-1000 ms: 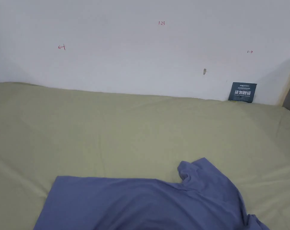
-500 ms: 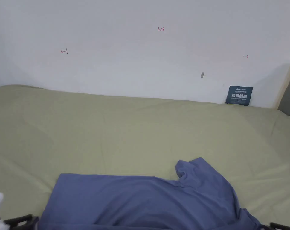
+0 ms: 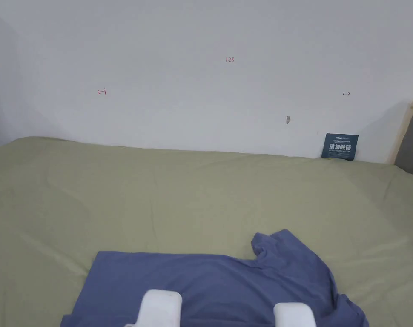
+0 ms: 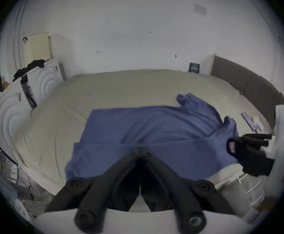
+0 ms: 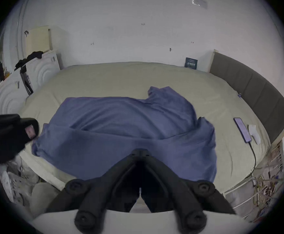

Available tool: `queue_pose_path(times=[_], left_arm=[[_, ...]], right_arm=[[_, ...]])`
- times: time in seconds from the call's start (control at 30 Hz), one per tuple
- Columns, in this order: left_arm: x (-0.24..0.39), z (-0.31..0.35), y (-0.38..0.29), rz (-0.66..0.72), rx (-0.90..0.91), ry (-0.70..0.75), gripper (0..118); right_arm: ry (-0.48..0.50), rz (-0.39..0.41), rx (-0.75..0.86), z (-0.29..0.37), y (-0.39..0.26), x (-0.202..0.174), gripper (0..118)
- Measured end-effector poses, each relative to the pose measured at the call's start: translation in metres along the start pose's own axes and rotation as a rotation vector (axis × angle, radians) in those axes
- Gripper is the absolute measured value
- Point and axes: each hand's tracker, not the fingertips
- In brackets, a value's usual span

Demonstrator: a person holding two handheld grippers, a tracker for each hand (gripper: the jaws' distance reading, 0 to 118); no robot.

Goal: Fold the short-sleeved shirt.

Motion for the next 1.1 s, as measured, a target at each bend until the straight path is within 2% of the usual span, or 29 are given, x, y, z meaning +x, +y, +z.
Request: queue_pose_path(times=[0.17,0.43,0.53,0.63,0.7,0.8,0.83,0.87,0.9,0.93,0.97,1.03,1.1], left_arm=[[0.005,-0.009,-0.021,0.013,-0.106,-0.028,0],[-0.024,-0.022,0.015,0.036,-0.072,-0.013,0],[-0.069,-0.039,0.048,0.074,-0.04,0.029,0],[-0.133,-0.062,0.087,0.16,-0.039,-0.002,0],[-0.17,-0.083,0.112,0.149,-0.047,0.006,0],[-0.226,-0.132,0.145,0.22,-0.121,-0.186,0],[-0.234,-0.151,0.154,0.238,-0.175,-0.237,3],[-0.242,-0.17,0.16,0.234,-0.214,-0.253,14],[-0.249,-0.195,0.165,0.24,-0.257,-0.286,31],[-0.251,-0.213,0.168,0.213,-0.281,-0.241,64],[-0.243,-0.231,0.171,0.166,-0.327,-0.173,81],[-0.243,-0.267,0.171,0.131,-0.364,-0.153,82],[-0.241,-0.299,0.168,0.171,-0.413,-0.162,82]], right_arm=[[0.017,0.022,-0.052,-0.002,-0.017,-0.013,2],[0.001,0.01,-0.028,-0.012,0.01,0.0,2],[-0.028,-0.011,0.005,-0.023,0.033,0.022,2],[-0.051,-0.036,0.042,-0.038,0.064,0.056,2],[-0.077,-0.039,0.056,-0.049,0.082,0.077,2],[-0.114,-0.057,0.075,-0.059,0.104,0.107,2],[-0.128,-0.062,0.081,-0.06,0.109,0.114,2],[-0.129,-0.066,0.084,-0.061,0.114,0.121,2],[-0.132,-0.071,0.088,-0.062,0.119,0.128,2],[-0.142,-0.074,0.091,-0.064,0.122,0.133,2],[-0.152,-0.077,0.086,-0.065,0.125,0.138,2],[-0.159,-0.087,0.072,-0.065,0.13,0.15,2],[-0.158,-0.1,0.063,-0.065,0.133,0.162,2]])
